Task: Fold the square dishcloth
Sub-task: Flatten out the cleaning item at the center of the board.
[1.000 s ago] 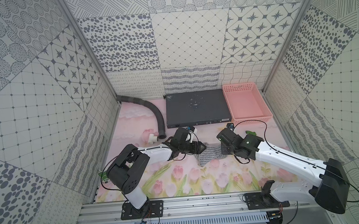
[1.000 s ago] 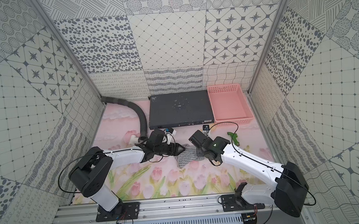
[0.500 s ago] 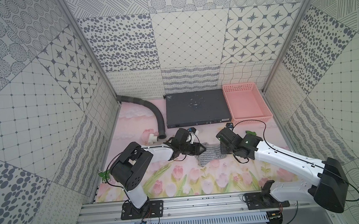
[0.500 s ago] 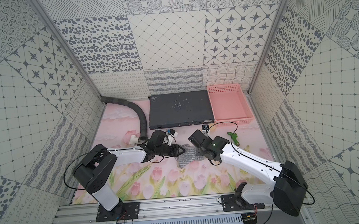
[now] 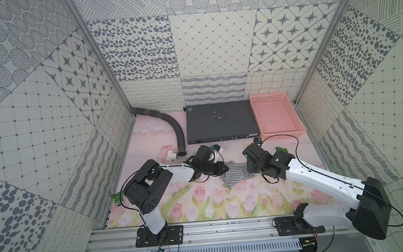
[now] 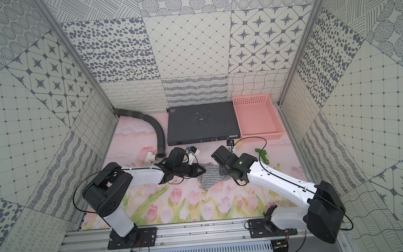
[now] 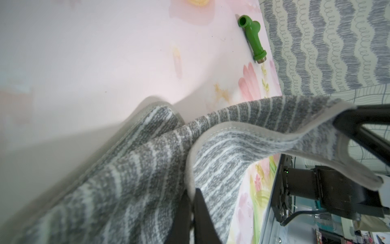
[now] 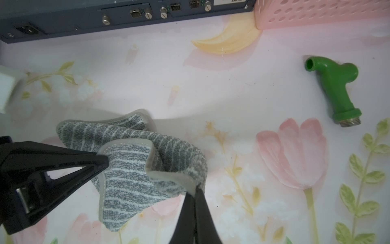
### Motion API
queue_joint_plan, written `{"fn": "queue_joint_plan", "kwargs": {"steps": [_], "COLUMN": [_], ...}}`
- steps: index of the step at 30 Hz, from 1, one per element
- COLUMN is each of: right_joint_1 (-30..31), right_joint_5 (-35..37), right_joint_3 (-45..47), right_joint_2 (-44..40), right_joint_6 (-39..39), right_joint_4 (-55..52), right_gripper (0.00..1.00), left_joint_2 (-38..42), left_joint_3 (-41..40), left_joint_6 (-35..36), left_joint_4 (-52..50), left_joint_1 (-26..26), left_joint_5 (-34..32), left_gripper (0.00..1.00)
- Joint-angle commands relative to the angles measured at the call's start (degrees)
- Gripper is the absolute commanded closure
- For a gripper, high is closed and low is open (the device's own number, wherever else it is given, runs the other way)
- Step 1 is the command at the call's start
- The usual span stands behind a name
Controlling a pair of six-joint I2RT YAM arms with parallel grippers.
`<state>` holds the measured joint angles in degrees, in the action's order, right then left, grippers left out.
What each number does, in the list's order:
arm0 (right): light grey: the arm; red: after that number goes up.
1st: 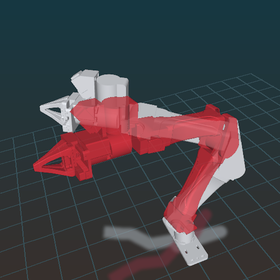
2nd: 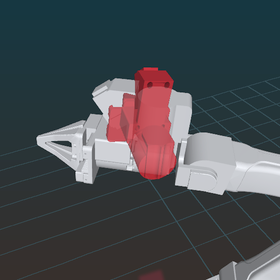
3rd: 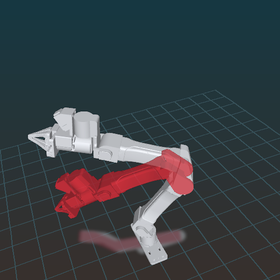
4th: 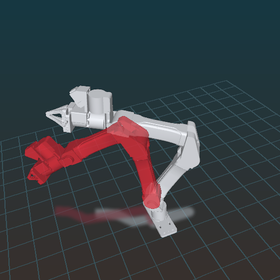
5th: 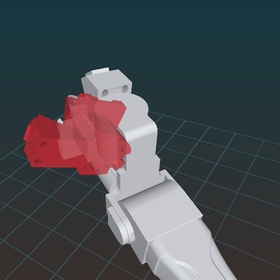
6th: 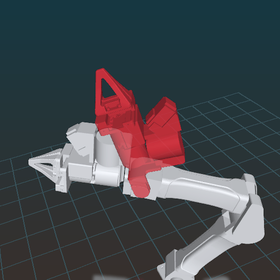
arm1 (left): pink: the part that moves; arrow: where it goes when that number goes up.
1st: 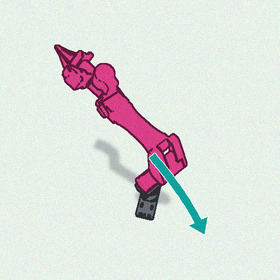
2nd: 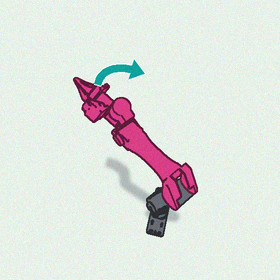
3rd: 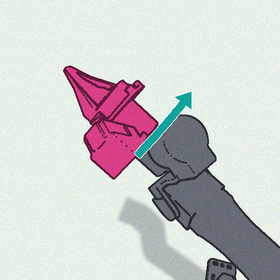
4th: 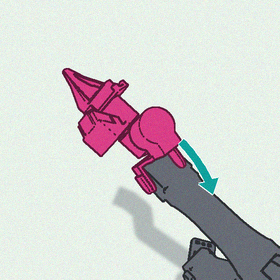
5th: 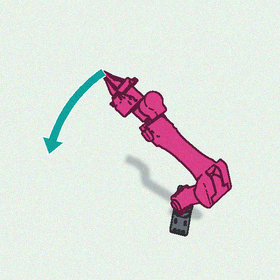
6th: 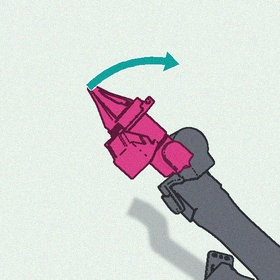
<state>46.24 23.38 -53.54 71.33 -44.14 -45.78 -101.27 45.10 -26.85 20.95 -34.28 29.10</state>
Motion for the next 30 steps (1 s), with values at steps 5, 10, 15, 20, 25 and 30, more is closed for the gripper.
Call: {"fn": "queue_joint_plan", "kwargs": {"steps": [5, 10, 15, 20, 25, 30], "right_joint_1": [-1.1, -1.7, -1.8, -1.8, -1.8, -1.8], "right_joint_5": [0.3, 0.4, -0.4, -4.1, -7.5, -15.0], "right_joint_3": [-1.9, -3.8, -9.3, -15.7, -21.2, -24.5], "right_joint_2": [-3.8, -7.8, -11.6, -14.2, -16.4, -19.4], "right_joint_6": [2.8, 7.6, 14.2, 18.5, 19.3, 17.4], "right_joint_4": [1.5, -0.5, -5.9, -13.2, -21.8, -26.9], "right_gripper": [0.98, 0.98, 0.98, 0.98, 0.99, 1.0], "left_joint_2": [10.7, 23.9, 33.1, 37.8, 42.3, 46.8], "left_joint_3": [-1.2, -0.5, 1.4, 4.6, 7.0, 7.9], "left_joint_6": [2.3, 5.7, 7.9, 8.6, 7.2, 4.0], "left_joint_4": [-2.6, -12.4, -20.5, -26.4, -31.7, -35.9], "left_joint_1": [-0.1, -0.6, -1.4, -4.2, -5.9, -7.5], "left_joint_5": [-2.3, -10.2, -13.8, -15.5, -17.9, -17.4], "left_gripper": [1.0, 1.0, 1.0, 1.0, 1.0, 1.0]}}
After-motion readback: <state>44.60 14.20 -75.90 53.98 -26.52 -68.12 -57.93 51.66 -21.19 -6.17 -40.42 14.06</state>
